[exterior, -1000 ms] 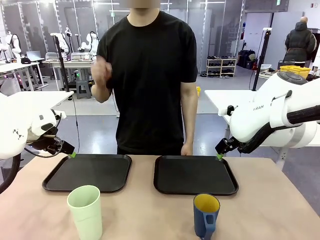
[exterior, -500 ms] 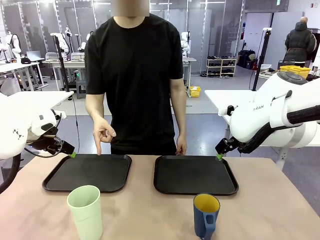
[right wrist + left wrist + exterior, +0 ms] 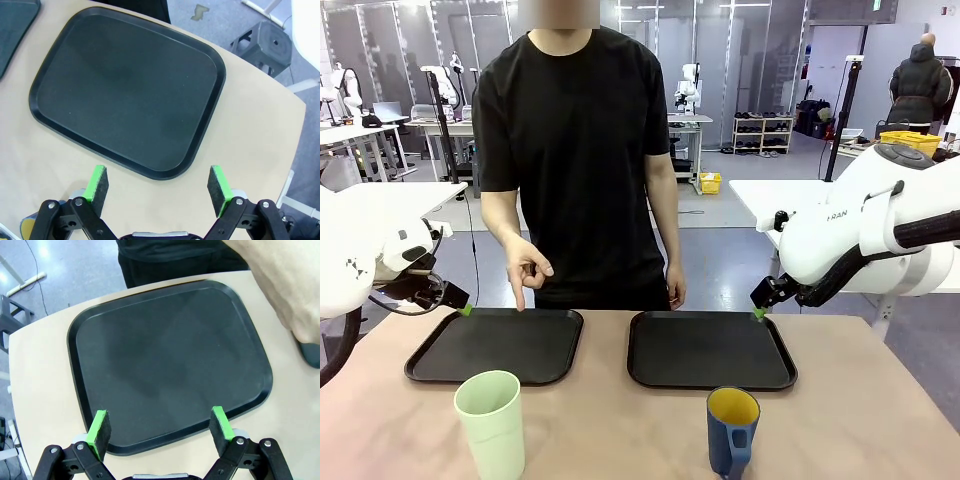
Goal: Sort and store the cups by type.
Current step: Pick up the Reusable plastic cup.
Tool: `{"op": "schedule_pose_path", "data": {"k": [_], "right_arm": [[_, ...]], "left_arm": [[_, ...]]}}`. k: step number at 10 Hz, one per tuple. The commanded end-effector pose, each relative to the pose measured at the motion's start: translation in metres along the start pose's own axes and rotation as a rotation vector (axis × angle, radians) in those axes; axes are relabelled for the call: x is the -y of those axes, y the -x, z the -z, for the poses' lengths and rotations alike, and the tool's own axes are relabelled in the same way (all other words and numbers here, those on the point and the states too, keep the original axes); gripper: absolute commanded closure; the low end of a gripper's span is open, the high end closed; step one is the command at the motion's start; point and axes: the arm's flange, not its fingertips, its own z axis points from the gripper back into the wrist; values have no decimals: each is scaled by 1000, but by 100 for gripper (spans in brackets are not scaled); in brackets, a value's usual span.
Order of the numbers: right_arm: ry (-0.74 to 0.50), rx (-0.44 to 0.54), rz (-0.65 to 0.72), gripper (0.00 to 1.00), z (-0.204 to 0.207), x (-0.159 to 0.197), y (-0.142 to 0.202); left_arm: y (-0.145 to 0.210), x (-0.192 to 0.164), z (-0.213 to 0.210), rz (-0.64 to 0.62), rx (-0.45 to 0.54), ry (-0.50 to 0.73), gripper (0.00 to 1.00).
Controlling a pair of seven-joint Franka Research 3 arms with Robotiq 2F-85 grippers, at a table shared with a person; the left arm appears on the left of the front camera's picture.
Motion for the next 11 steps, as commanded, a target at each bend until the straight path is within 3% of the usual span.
{"op": "schedule_pose_path", "data": {"k": [1, 3, 4, 8, 11], "right_arm": [[-7, 3, 1, 0, 0, 2, 0], [-7, 3, 1, 0, 0, 2, 0], [-7, 3, 1, 0, 0, 2, 0], [-7, 3, 1, 0, 0, 2, 0], [-7, 3, 1, 0, 0, 2, 0]], "left_arm": [[-1, 0, -1, 7, 0, -1, 0], [0, 0, 0, 0, 0, 0, 0], [-4, -4, -10, 87, -18, -14, 0], [-33, -30, -41, 584, -100, -66, 0], [-46, -18, -47, 1024, -270, -79, 0]]}}
